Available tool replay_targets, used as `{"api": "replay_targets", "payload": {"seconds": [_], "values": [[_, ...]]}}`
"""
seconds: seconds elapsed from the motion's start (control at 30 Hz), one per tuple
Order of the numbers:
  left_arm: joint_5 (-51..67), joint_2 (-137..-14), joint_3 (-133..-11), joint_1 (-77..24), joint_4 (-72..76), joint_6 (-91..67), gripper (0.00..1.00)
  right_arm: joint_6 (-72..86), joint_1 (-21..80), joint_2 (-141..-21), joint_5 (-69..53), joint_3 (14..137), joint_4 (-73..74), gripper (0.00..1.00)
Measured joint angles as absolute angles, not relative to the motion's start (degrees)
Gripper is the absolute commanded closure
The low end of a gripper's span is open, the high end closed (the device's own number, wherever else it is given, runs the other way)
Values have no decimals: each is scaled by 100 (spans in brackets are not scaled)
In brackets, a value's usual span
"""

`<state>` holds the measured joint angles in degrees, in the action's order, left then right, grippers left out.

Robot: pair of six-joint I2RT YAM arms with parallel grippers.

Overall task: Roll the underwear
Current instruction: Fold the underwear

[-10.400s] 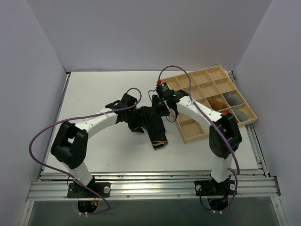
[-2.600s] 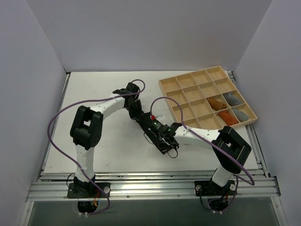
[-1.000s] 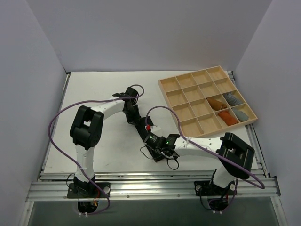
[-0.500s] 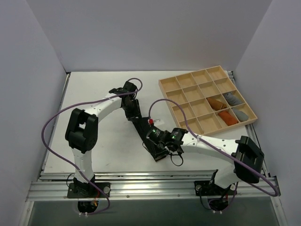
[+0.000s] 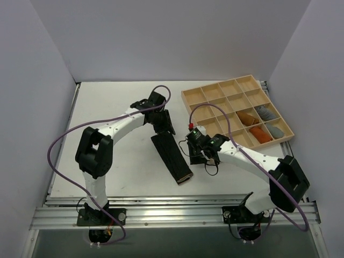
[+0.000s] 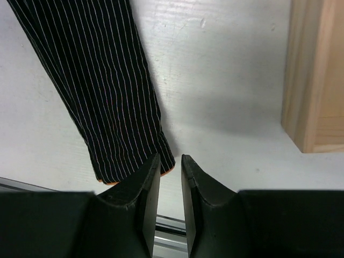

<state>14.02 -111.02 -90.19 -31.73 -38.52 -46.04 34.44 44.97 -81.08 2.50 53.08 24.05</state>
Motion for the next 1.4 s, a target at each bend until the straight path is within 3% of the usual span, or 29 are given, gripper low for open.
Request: {"api": "replay_targets", "payload": {"seconds": [0.47, 1.1, 1.4], "values": [[1457, -11131, -7443, -3509, -3291, -4947, 63, 3334, 4847, -8213, -32, 4517, 1922, 82], [1450, -11039, -7135, -3511, -2814, -4967, 63, 3339, 5181, -8243, -78, 4845, 1490, 82], [1579, -11045, -7157, -3369, -2836, -4711, 63, 3780, 5590, -8447, -126, 4158, 642, 83]]}}
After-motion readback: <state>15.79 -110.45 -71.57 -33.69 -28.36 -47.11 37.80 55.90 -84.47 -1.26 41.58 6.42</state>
